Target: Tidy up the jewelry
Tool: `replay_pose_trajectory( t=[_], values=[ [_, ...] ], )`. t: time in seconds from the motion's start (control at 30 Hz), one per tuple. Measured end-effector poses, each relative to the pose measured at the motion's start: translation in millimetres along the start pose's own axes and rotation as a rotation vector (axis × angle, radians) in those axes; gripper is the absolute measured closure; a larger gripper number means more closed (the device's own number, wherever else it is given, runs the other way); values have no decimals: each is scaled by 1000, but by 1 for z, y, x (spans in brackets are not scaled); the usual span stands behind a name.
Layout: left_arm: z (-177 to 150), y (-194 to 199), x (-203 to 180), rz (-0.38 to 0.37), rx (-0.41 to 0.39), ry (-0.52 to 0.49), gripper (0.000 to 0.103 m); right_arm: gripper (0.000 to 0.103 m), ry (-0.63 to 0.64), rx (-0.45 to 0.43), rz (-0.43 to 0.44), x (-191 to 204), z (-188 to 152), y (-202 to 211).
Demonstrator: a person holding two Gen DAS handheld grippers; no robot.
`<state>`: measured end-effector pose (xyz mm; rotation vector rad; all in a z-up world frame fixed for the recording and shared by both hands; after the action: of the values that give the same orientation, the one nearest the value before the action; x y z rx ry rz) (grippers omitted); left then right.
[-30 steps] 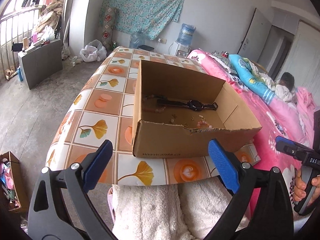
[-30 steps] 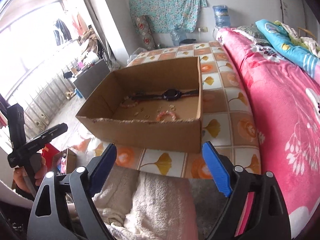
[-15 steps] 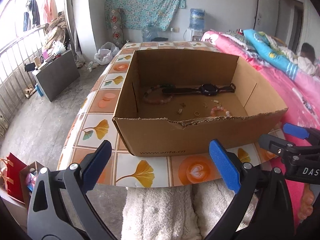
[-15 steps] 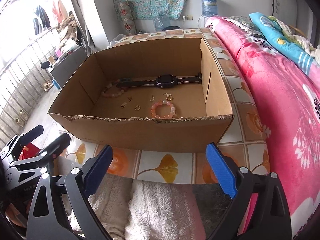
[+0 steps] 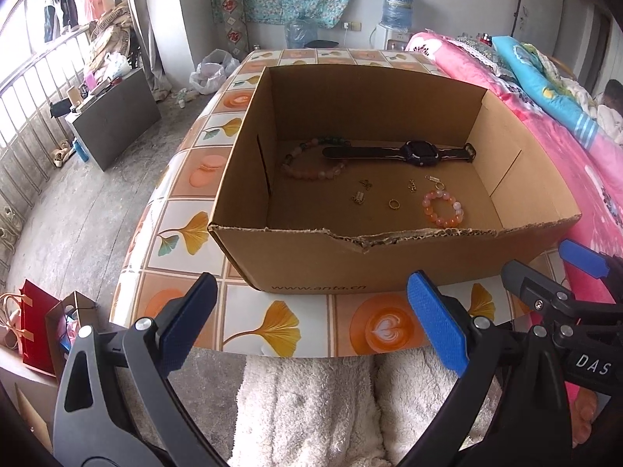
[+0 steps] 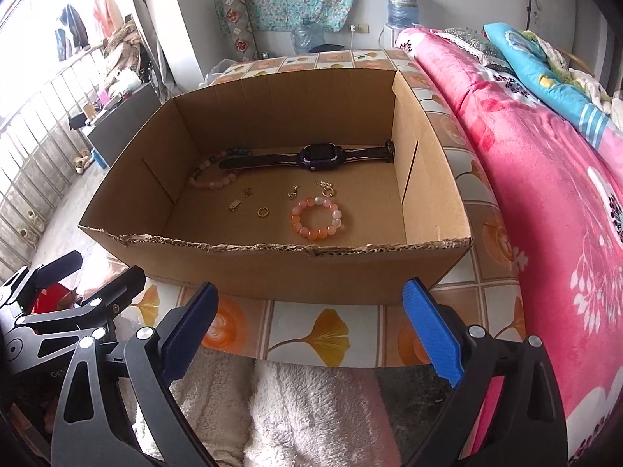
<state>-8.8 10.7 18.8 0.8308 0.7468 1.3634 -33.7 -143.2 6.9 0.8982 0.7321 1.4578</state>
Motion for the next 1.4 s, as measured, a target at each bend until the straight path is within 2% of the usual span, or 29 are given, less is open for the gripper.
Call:
replay_pose_trajectory(
  t=[0.3, 1.4],
  values=[
    [1, -5, 0, 22, 34, 11, 8, 10, -3, 12, -14, 0, 0, -3],
    [6, -23, -2, 3, 105, 33, 9, 10, -34, 63, -27, -4, 2, -16]
  ],
)
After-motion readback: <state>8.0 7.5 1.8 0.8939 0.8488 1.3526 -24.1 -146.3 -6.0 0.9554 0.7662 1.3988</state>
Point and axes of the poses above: each gripper's, at about its wrist camera, not at the fingertips, and y roughly against the way its jaws point, x to its left, z to its top, the point moved 3 cm from there along -y, roughly the way its jaws point, and after that the axes turned 5 degrees about x, right-handed, at the moved point
